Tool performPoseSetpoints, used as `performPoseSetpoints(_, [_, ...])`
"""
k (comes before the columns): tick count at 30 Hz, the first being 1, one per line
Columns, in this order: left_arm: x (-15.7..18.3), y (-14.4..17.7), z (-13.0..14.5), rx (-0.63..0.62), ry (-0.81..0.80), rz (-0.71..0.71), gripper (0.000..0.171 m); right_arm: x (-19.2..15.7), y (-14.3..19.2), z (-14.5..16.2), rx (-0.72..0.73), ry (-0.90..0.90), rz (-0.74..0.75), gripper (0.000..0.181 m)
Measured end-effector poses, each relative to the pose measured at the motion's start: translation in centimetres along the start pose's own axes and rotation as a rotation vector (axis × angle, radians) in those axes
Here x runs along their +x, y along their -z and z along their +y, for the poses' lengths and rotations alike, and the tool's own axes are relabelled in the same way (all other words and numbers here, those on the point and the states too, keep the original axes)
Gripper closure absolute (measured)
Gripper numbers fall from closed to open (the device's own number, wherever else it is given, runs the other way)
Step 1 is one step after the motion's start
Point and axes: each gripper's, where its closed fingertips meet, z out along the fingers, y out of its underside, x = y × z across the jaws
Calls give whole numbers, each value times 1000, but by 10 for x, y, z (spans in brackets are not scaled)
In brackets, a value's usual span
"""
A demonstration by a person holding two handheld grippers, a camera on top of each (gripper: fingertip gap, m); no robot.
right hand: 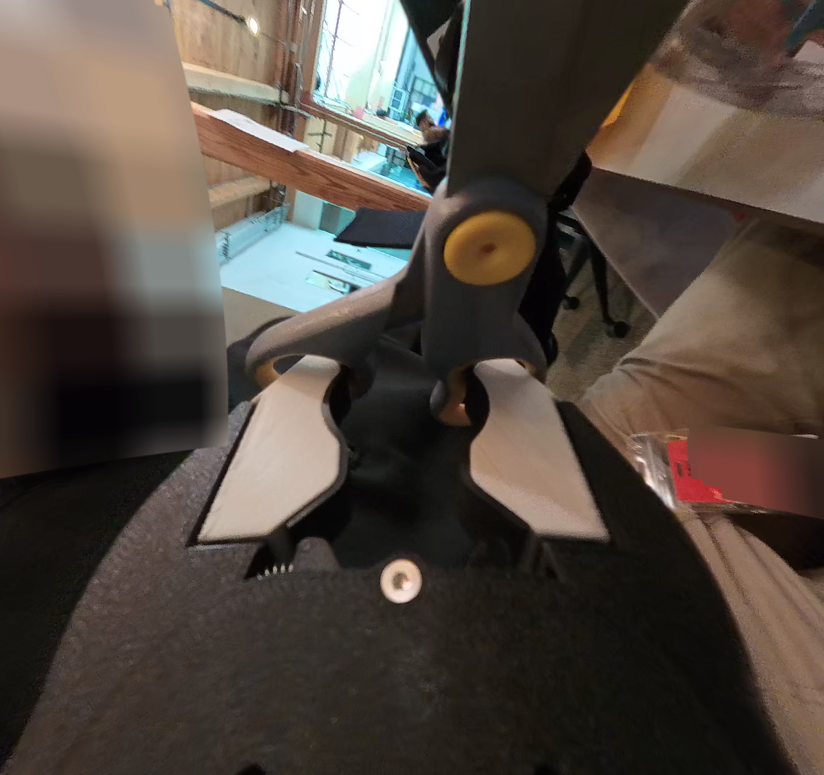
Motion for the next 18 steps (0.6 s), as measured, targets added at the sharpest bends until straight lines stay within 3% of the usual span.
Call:
performPoseSetpoints(4, [0, -3, 6, -12, 87, 58, 129, 2, -1, 22, -117, 112, 75, 135])
performPoseSetpoints(6, [2, -5, 9, -13, 83, 65, 154, 2, -2, 33, -173, 154, 90, 134])
performPoseSetpoints(9, [8, -9, 8, 17, 113, 102, 165, 4, -2, 42, -207, 171, 95, 134])
performPoseSetpoints(18, [0, -13, 1, 100, 154, 57, 166, 32, -4, 76, -312, 188, 158, 134])
